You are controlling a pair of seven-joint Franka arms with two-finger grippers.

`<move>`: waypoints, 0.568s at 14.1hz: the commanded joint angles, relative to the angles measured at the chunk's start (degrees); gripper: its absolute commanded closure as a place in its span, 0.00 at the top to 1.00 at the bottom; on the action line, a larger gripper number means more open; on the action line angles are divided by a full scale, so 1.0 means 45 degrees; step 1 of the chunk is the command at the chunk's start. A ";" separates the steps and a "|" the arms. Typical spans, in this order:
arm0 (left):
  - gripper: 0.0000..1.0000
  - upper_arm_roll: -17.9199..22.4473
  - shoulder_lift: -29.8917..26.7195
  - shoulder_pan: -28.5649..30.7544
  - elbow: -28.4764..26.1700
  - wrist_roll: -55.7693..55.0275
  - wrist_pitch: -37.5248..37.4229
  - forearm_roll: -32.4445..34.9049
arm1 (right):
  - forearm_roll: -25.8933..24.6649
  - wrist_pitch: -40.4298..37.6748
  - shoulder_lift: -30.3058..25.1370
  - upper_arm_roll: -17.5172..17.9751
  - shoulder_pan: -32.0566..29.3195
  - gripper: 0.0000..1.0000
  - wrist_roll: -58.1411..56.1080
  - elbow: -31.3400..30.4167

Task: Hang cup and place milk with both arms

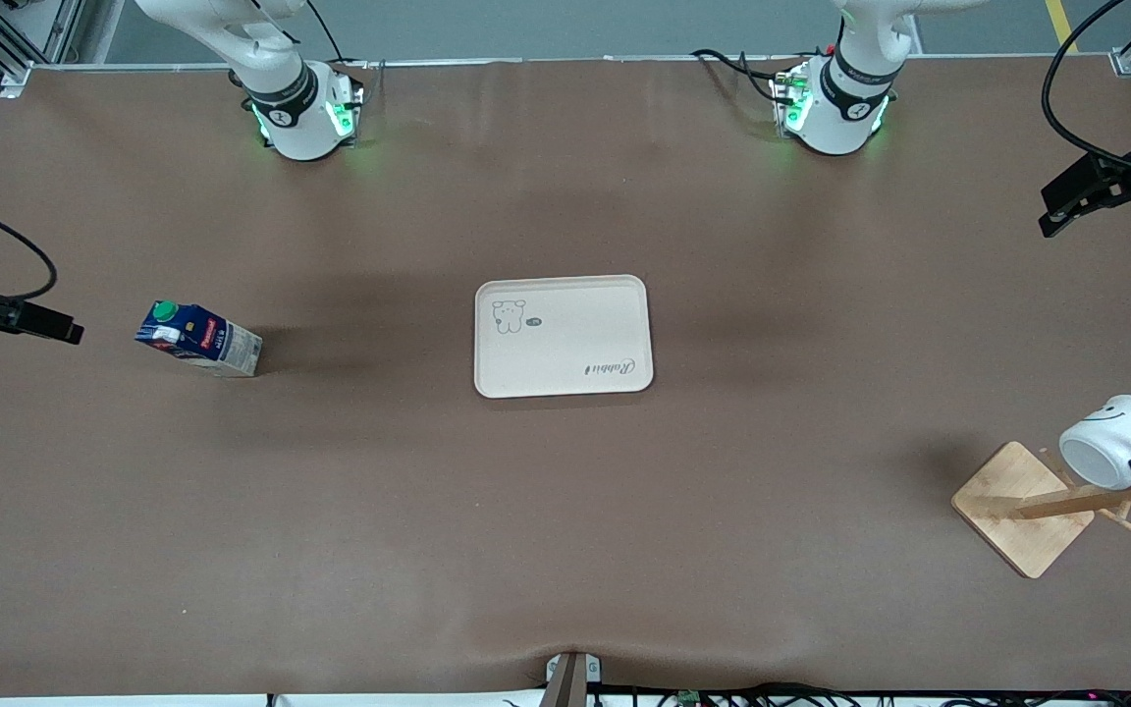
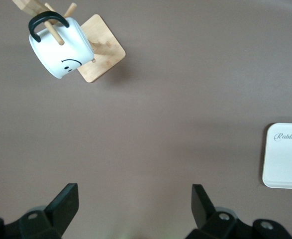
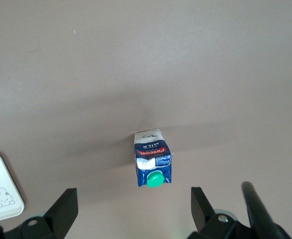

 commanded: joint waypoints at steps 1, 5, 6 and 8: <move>1.00 -0.0055 -0.0356 -0.0045 -0.0308 -0.0079 -0.0058 -0.0173 | 0.0051 -0.1265 0.0300 0.0043 0.0003 1.00 0.0029 0.1133; 1.00 -0.0094 -0.0415 0.0013 -0.0327 -0.0079 -0.0273 -0.0173 | 0.0227 -0.1561 -0.1418 0.0101 0.0158 1.00 -0.0107 0.0549; 1.00 -0.0094 -0.0415 0.0013 -0.0308 -0.0079 -0.0313 -0.0173 | 0.0247 -0.1426 -0.1924 0.0102 0.0178 1.00 -0.0127 -0.0071; 1.00 -0.0094 -0.0454 0.0013 -0.0308 -0.0098 -0.0313 -0.0193 | 0.0247 -0.0416 -0.3288 0.0102 0.0178 1.00 -0.0844 -0.1942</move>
